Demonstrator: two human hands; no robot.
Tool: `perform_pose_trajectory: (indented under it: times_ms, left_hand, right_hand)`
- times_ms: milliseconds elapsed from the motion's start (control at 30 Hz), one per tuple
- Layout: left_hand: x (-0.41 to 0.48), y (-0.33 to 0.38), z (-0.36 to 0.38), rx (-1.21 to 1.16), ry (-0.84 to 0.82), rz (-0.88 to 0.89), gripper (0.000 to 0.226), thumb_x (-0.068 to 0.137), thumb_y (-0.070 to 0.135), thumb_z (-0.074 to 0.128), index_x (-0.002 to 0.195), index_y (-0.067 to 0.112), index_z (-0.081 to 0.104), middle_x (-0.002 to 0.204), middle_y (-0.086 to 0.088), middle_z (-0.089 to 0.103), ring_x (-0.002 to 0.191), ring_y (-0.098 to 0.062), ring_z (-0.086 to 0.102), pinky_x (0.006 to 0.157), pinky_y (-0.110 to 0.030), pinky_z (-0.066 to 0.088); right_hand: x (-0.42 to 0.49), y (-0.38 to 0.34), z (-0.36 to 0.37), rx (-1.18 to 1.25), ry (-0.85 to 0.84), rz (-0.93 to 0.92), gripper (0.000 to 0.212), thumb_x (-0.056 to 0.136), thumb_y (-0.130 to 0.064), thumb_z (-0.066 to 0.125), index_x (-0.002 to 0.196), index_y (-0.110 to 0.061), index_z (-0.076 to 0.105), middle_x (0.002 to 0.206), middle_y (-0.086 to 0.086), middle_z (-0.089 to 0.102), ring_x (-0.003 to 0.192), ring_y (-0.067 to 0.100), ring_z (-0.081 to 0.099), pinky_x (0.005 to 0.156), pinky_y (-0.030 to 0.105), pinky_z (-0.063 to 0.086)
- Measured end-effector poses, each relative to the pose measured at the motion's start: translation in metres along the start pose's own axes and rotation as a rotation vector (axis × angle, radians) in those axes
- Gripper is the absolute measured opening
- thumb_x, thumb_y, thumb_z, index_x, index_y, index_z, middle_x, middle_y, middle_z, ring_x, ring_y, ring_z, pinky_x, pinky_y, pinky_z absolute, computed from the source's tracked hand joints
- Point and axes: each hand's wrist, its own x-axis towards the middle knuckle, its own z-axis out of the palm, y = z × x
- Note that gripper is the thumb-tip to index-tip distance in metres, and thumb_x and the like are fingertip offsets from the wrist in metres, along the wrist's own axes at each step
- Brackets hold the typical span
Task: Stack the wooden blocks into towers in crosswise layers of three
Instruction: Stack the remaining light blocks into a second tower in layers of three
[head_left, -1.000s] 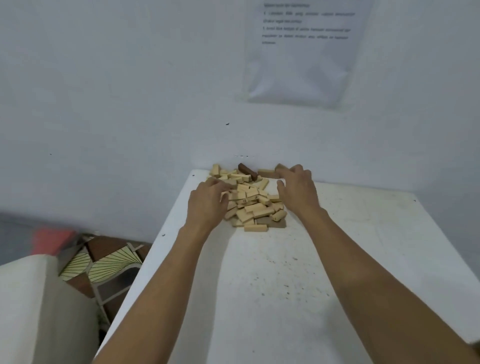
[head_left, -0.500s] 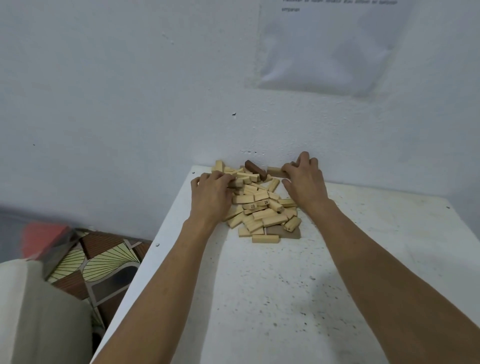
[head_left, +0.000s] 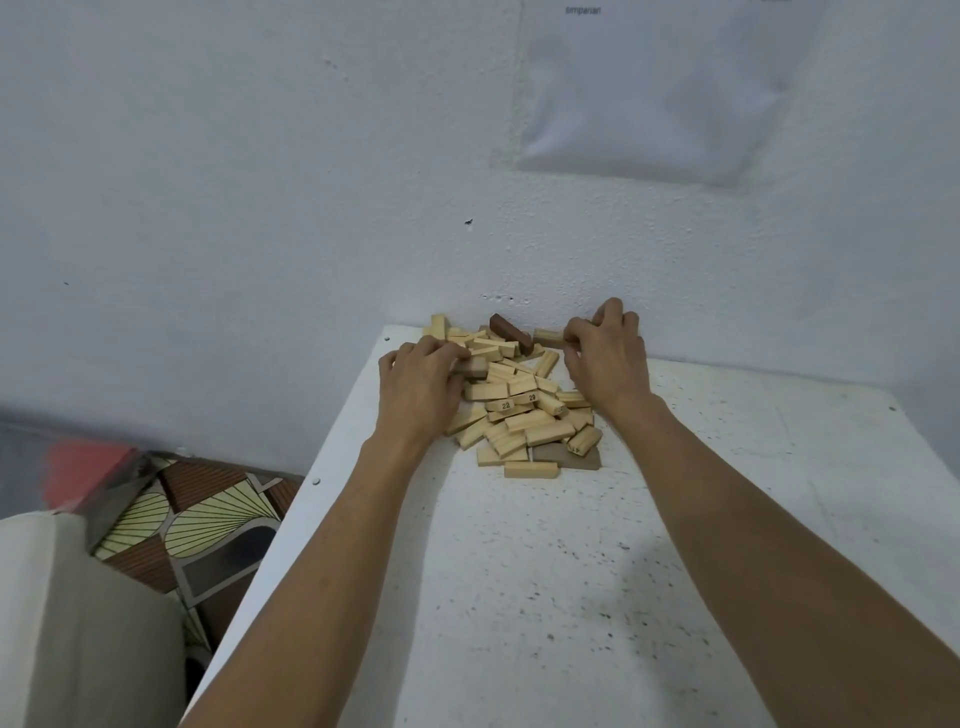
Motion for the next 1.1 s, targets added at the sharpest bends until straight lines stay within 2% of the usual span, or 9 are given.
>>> perform_pose_trajectory:
  times_ms: [200, 367, 500, 633, 767, 900, 1033, 1100]
  left_hand:
    - [-0.002, 0.0, -0.001, -0.012, -0.002, 0.002, 0.031, 0.093, 0.018, 0.059, 0.122, 0.026, 0.066, 0.126, 0.001, 0.062, 0.117, -0.025, 0.054, 0.102, -0.041, 0.03]
    - [-0.001, 0.001, -0.002, -0.021, -0.01, -0.002, 0.031, 0.093, 0.018, 0.059, 0.123, 0.025, 0.066, 0.125, 0.001, 0.062, 0.116, -0.025, 0.054, 0.101, -0.04, 0.03]
    - [-0.003, 0.0, -0.004, -0.032, -0.009, 0.008, 0.031, 0.093, 0.018, 0.06, 0.122, 0.024, 0.066, 0.125, 0.001, 0.062, 0.115, -0.025, 0.054, 0.099, -0.039, 0.032]
    - [-0.008, -0.002, -0.007, -0.056, 0.026, 0.026, 0.029, 0.092, 0.018, 0.062, 0.12, 0.022, 0.068, 0.12, -0.001, 0.064, 0.111, -0.026, 0.057, 0.096, -0.041, 0.037]
    - [-0.021, 0.005, -0.013, -0.099, 0.074, 0.051, 0.026, 0.09, 0.019, 0.066, 0.115, 0.021, 0.071, 0.112, -0.001, 0.066, 0.104, -0.027, 0.06, 0.09, -0.042, 0.043]
    - [-0.045, 0.018, -0.024, -0.165, 0.142, 0.101, 0.023, 0.089, 0.02, 0.068, 0.112, 0.02, 0.072, 0.104, 0.001, 0.067, 0.093, -0.025, 0.062, 0.076, -0.038, 0.049]
    - [-0.078, 0.039, -0.04, -0.282, 0.109, 0.057, 0.026, 0.089, 0.028, 0.071, 0.115, 0.023, 0.071, 0.11, 0.006, 0.066, 0.099, -0.017, 0.061, 0.08, -0.036, 0.05]
    - [-0.095, 0.047, -0.048, -0.335, 0.084, 0.028, 0.028, 0.089, 0.031, 0.071, 0.116, 0.025, 0.07, 0.112, 0.01, 0.064, 0.097, -0.011, 0.062, 0.08, -0.03, 0.05]
  right_hand:
    - [-0.002, 0.001, 0.001, -0.012, 0.001, -0.009, 0.014, 0.091, -0.008, 0.063, 0.105, -0.009, 0.065, 0.106, 0.018, 0.046, 0.096, 0.036, 0.045, 0.065, 0.039, 0.04]
    - [0.001, 0.0, -0.002, -0.113, -0.096, 0.015, 0.018, 0.096, -0.012, 0.058, 0.111, -0.011, 0.067, 0.114, 0.018, 0.048, 0.107, 0.037, 0.044, 0.07, 0.039, 0.035]
    - [0.0, -0.005, -0.012, -0.256, -0.161, -0.035, 0.023, 0.091, 0.004, 0.052, 0.109, -0.007, 0.063, 0.118, 0.017, 0.05, 0.111, 0.035, 0.042, 0.068, 0.036, 0.033]
    - [-0.009, -0.002, -0.022, -0.275, -0.158, -0.054, 0.027, 0.087, 0.01, 0.053, 0.11, -0.003, 0.06, 0.117, 0.017, 0.051, 0.113, 0.035, 0.043, 0.063, 0.033, 0.035]
    - [-0.023, 0.001, -0.037, -0.155, -0.095, 0.041, 0.029, 0.088, 0.012, 0.049, 0.113, -0.002, 0.059, 0.116, 0.02, 0.05, 0.109, 0.035, 0.044, 0.065, 0.033, 0.035]
    - [-0.05, -0.003, -0.054, 0.02, 0.025, 0.171, 0.028, 0.092, 0.009, 0.045, 0.11, 0.0, 0.065, 0.11, 0.019, 0.056, 0.099, 0.036, 0.049, 0.064, 0.034, 0.035]
    - [-0.09, -0.008, -0.072, 0.184, 0.045, 0.255, 0.019, 0.096, -0.009, 0.051, 0.089, -0.007, 0.068, 0.083, 0.009, 0.065, 0.082, 0.031, 0.06, 0.057, 0.032, 0.039]
    - [-0.117, -0.013, -0.088, 0.271, 0.012, 0.299, 0.02, 0.099, -0.024, 0.054, 0.093, -0.012, 0.07, 0.078, 0.002, 0.068, 0.076, 0.021, 0.063, 0.058, 0.033, 0.047]
